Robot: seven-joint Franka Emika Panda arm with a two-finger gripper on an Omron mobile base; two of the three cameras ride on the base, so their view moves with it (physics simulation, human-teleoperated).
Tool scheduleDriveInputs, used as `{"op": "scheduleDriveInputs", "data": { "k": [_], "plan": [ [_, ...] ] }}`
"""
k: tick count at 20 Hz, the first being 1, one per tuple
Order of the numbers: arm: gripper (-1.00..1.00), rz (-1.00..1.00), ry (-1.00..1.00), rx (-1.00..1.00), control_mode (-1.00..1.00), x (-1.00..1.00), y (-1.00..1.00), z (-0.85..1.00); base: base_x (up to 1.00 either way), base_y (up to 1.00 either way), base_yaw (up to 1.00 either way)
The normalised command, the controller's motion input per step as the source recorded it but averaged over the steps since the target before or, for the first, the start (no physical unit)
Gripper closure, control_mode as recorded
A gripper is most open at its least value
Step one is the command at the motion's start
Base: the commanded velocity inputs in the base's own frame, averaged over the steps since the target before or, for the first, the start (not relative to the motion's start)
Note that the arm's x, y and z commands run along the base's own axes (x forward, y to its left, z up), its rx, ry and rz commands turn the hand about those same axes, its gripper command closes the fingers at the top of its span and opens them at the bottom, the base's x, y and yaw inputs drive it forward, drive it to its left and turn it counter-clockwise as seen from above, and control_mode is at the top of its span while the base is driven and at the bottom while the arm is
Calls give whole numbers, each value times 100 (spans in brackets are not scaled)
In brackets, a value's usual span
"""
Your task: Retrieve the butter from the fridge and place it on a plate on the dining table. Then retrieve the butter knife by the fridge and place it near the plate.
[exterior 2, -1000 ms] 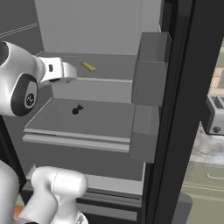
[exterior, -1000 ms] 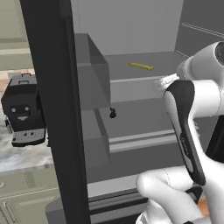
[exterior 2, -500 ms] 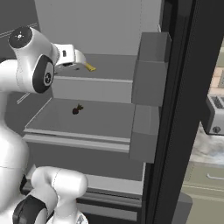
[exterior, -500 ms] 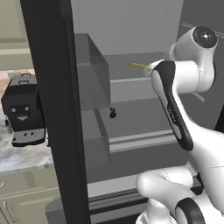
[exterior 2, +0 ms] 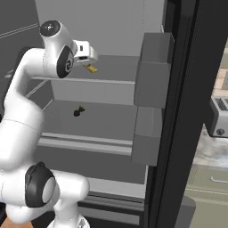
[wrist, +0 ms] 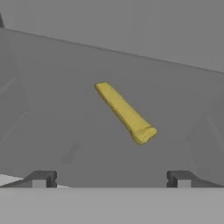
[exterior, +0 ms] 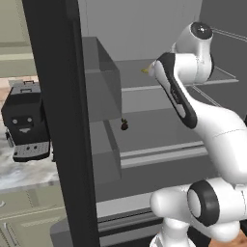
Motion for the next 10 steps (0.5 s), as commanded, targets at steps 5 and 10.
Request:
{"op": "scheduleDriveInputs", "data": {
  "k": [5, 10],
  "plan": [
    [-100, 7, 15, 0, -100, 53, 1, 0, 0, 0, 0],
    [-100, 15, 2, 0, -100, 43, 0, -1, 0, 0, 0]
  ]
}}
